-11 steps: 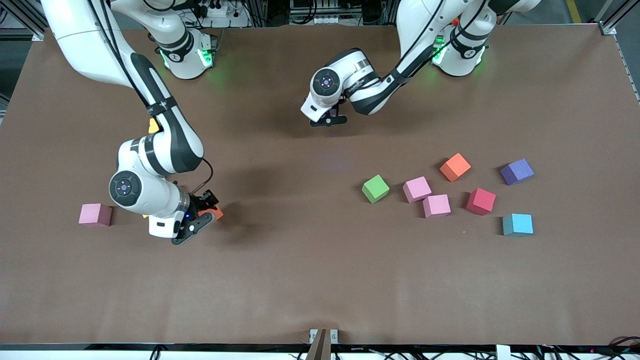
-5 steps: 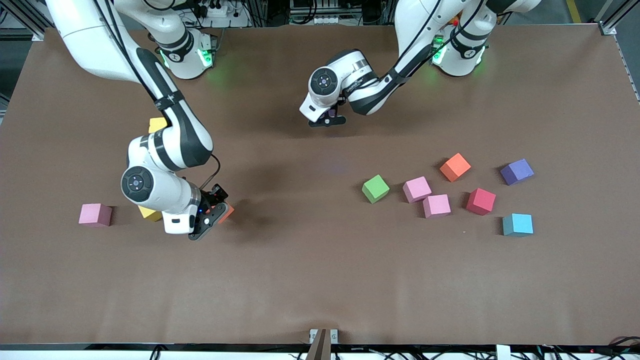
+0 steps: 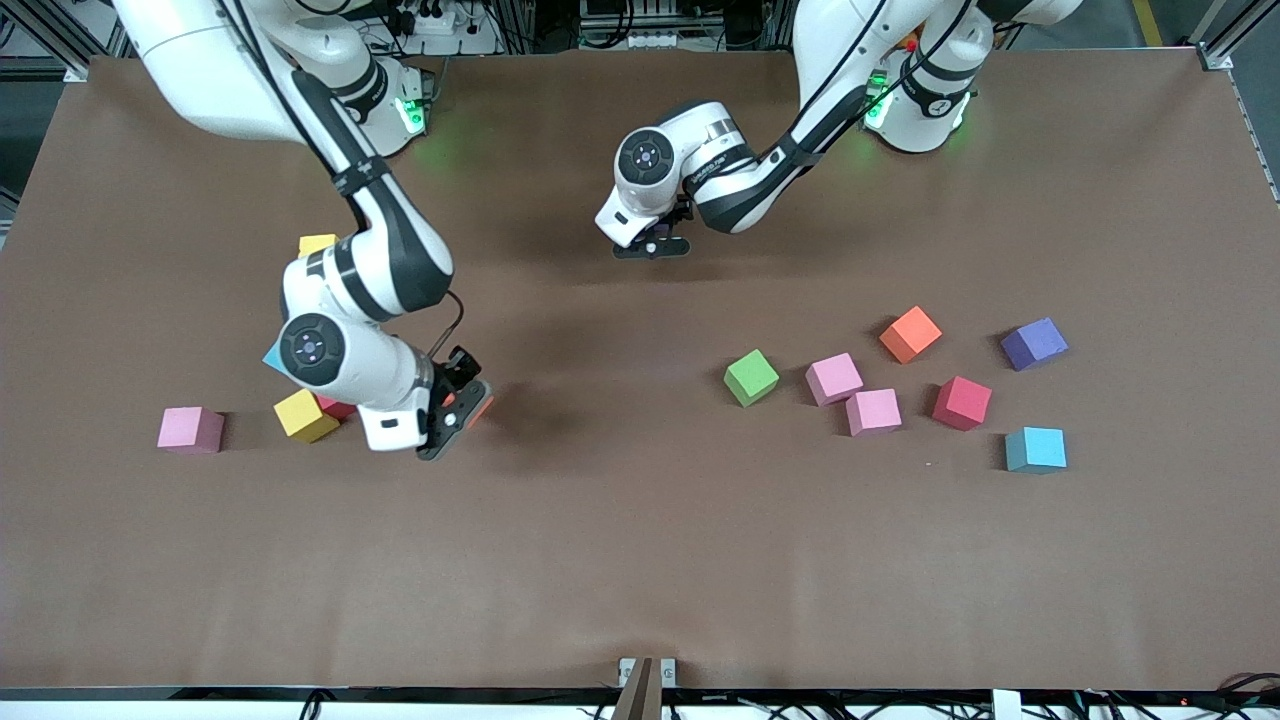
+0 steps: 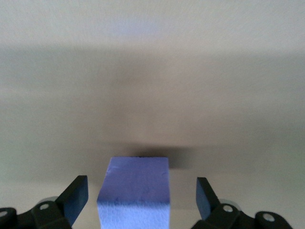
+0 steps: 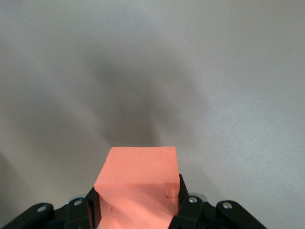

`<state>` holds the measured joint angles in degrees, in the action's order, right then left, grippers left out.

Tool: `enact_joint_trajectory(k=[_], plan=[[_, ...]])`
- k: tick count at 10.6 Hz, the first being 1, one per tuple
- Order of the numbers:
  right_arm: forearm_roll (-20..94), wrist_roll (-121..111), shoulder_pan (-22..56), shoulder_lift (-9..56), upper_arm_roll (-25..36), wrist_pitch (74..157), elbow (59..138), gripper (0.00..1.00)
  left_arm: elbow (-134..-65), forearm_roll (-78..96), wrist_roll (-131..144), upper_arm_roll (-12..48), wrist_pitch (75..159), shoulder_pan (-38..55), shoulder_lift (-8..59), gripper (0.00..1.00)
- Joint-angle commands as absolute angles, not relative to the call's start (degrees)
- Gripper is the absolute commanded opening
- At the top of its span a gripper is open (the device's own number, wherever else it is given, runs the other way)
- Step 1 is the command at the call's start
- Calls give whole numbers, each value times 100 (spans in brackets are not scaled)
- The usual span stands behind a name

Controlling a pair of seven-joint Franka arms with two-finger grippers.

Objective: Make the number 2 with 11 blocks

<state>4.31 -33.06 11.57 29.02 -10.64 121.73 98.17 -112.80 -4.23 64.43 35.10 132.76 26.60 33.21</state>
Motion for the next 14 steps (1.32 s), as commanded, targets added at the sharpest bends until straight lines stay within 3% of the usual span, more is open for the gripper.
enact_joint_trajectory(k=[1, 2, 7, 11, 14], plan=[[370, -3393, 1370, 2550, -1037, 11893, 9975, 37, -11556, -527, 6792, 3481, 12921, 2210, 2132, 100], [300, -3384, 1502, 2453, -1037, 11726, 9984, 37, -11531, -519, 6785, 3454, 12920, 1849, 1875, 100], [54, -3410, 2493, 1987, -1037, 11803, 10642, 36, -10584, -545, 6662, 1498, 12920, 1881, 1995, 100], [44, -3463, 3381, 1513, -1037, 12759, 11897, 35, -10125, -475, 6723, 1188, 13260, 1872, 3101, 100], [53, -3114, 4041, 1389, -1037, 13542, 12654, 35, -10151, -325, 7354, 1081, 13474, 2038, 3252, 100]])
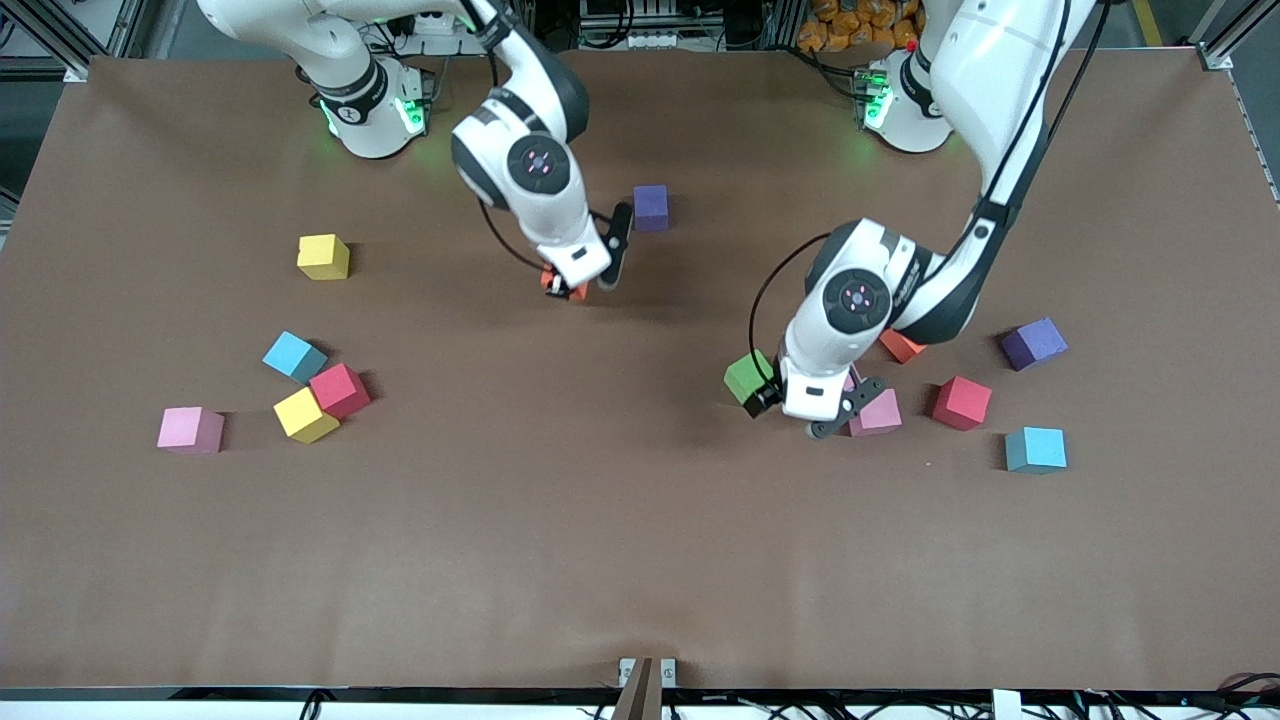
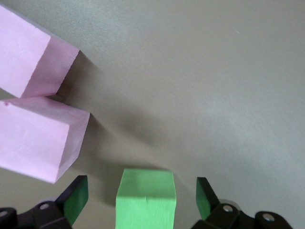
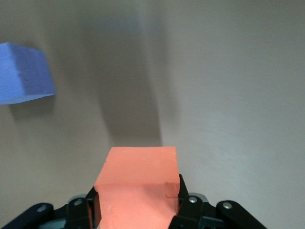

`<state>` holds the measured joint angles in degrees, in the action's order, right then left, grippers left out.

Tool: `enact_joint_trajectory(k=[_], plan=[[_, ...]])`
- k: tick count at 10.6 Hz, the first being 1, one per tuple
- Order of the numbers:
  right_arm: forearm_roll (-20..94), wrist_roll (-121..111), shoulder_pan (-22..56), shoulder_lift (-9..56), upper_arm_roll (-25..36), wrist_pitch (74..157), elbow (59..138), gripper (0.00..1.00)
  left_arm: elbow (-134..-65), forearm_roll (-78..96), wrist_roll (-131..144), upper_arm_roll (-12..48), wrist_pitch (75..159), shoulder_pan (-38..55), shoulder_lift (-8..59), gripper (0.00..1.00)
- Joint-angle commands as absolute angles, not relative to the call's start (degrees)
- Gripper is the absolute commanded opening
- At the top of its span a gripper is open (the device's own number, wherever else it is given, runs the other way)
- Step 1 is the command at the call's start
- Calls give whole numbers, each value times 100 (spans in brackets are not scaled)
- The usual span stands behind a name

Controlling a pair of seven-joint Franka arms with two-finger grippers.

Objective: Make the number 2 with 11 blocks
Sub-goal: 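Place the orange cube beside purple with the right gripper while left grasps green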

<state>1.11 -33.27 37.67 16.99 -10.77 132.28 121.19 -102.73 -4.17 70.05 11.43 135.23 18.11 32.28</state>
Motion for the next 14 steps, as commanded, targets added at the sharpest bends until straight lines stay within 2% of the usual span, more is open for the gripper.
enact_joint_trajectory(k=[1, 7, 14], plan=[[53, -2946, 4252, 1389, -1037, 13579, 12726, 35, -10160, -316, 7426, 1081, 13474, 2074, 3322, 100], [53, -1794, 5263, 1625, -1037, 13850, 12885, 33, -10178, -316, 7980, 1125, 13509, 2250, 3559, 100], [-122, -1749, 5405, 2012, -1037, 14308, 12797, 33, -10195, -316, 7954, 1134, 13412, 2241, 3385, 100]])
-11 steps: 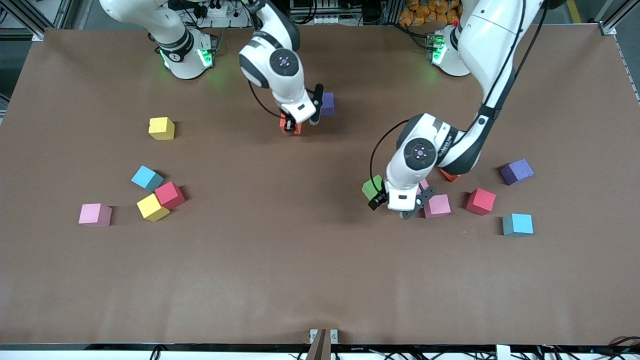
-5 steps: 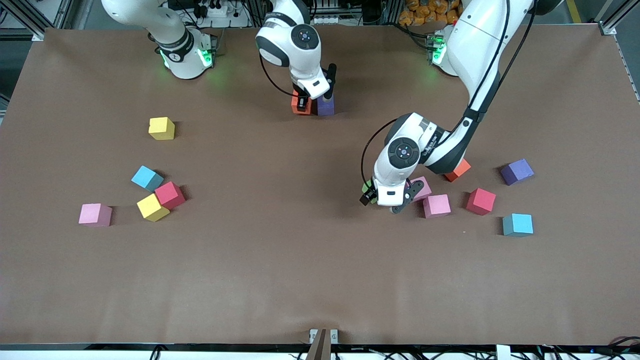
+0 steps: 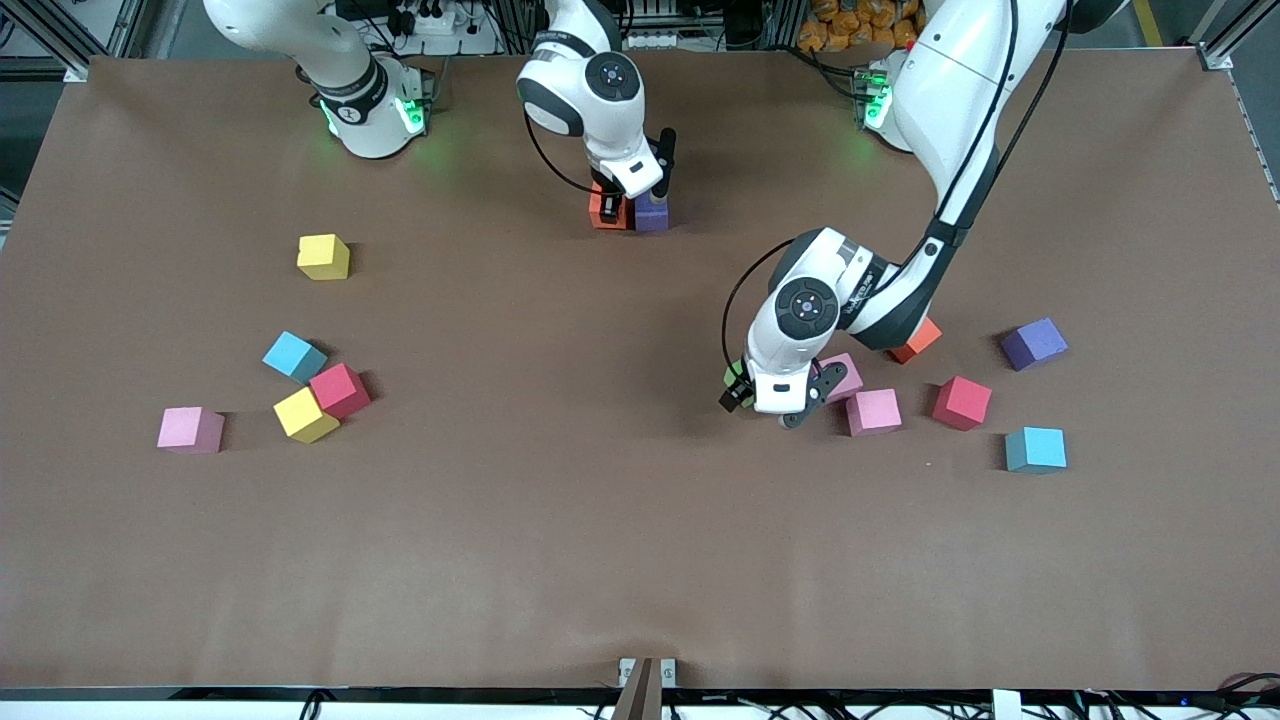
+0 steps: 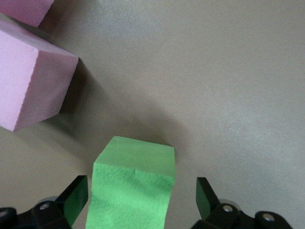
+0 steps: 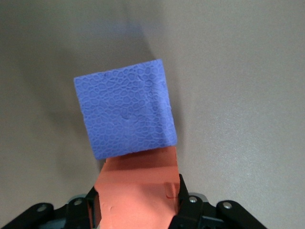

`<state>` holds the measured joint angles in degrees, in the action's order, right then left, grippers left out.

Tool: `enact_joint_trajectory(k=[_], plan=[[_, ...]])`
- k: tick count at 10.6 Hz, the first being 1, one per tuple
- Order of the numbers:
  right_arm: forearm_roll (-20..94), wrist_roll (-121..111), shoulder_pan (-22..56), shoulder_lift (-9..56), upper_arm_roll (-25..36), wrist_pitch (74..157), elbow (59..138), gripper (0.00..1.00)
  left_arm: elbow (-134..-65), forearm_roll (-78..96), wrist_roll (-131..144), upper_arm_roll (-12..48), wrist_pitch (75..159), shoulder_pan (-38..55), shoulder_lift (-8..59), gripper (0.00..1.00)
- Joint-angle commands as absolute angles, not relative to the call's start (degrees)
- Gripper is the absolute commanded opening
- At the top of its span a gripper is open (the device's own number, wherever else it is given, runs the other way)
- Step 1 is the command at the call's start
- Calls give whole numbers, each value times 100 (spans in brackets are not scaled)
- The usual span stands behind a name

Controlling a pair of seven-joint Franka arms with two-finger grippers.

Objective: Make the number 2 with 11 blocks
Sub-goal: 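Place the orange cube beside purple with the right gripper while left grasps green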

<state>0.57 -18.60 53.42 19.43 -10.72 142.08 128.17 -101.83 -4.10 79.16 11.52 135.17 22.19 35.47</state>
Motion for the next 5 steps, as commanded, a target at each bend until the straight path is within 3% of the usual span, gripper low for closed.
enact_joint_trajectory(k=[1, 5], plan=[[-132, -1749, 5405, 2082, -1037, 14378, 12779, 33, -10195, -316, 7954, 1151, 13334, 2241, 3349, 100], [-132, -1697, 5432, 2223, -1037, 14405, 12595, 32, -10283, -316, 7884, 1151, 13307, 2241, 3366, 100]])
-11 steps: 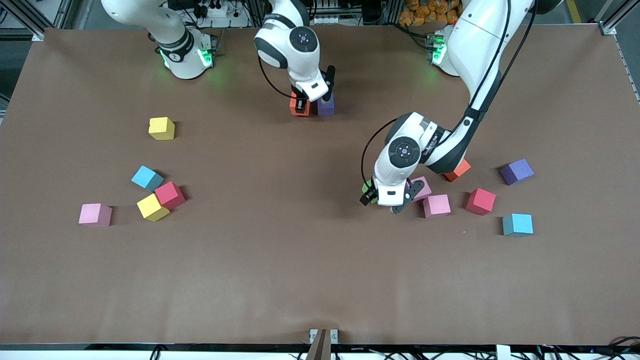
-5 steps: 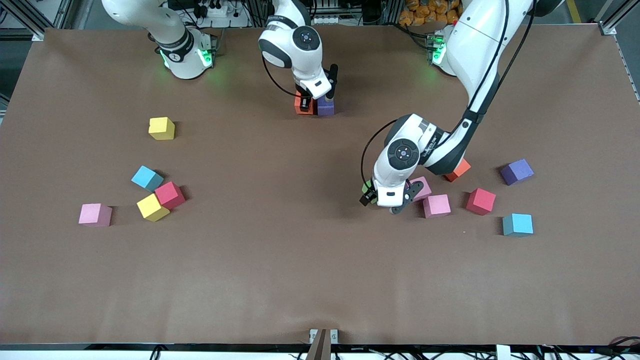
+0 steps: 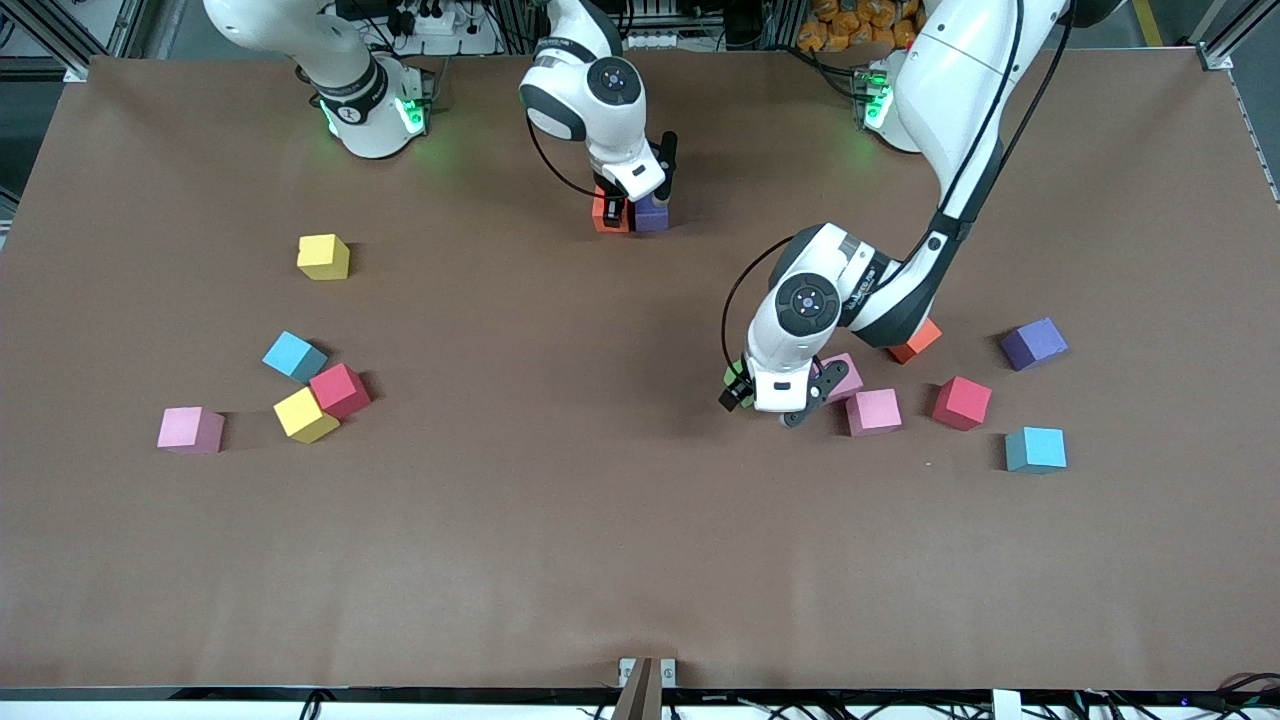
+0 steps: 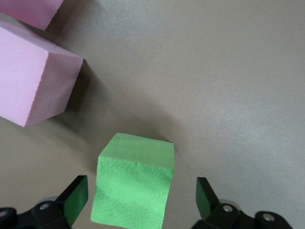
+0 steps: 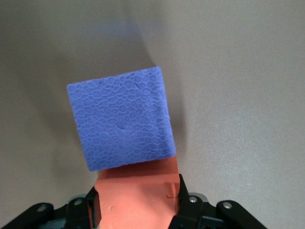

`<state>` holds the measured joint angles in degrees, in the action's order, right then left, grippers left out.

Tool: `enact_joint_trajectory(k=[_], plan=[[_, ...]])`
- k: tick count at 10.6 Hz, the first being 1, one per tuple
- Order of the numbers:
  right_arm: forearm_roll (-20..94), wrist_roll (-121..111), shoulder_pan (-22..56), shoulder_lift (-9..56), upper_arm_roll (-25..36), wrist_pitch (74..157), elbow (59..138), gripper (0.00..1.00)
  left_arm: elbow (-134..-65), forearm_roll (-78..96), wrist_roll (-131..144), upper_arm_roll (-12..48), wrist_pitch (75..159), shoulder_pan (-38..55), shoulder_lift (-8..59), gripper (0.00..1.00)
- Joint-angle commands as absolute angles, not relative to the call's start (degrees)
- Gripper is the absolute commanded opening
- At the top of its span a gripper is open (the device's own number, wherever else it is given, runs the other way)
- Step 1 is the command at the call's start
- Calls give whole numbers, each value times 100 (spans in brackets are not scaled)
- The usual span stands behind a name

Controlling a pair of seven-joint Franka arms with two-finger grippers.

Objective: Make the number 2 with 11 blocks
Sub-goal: 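Place the orange cube beside purple with the right gripper while left grasps green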

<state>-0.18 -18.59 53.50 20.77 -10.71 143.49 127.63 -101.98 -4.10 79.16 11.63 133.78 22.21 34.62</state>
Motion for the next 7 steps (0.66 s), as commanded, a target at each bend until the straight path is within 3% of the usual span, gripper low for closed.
enact_joint_trajectory(k=[1, 3, 5, 6, 7], plan=[[-132, -1670, 5466, 2258, -1037, 14414, 12551, 32, -10283, -316, 7875, 1151, 13307, 2241, 3392, 100], [-132, -1653, 5493, 2329, -1028, 14414, 12490, 32, -10283, -316, 7858, 1151, 13307, 2241, 3393, 98], [-176, -1530, 5555, 2382, -1028, 14432, 12454, 32, -10283, -334, 7857, 1151, 13307, 2241, 3410, 85], [-176, -1521, 5563, 2417, -1028, 14432, 12445, 48, -10283, -360, 7849, 1151, 13307, 2241, 3428, 77], [-176, -1477, 5555, 2426, -1028, 14432, 12402, 99, -10283, -378, 7849, 1151, 13307, 2241, 3471, 69]])
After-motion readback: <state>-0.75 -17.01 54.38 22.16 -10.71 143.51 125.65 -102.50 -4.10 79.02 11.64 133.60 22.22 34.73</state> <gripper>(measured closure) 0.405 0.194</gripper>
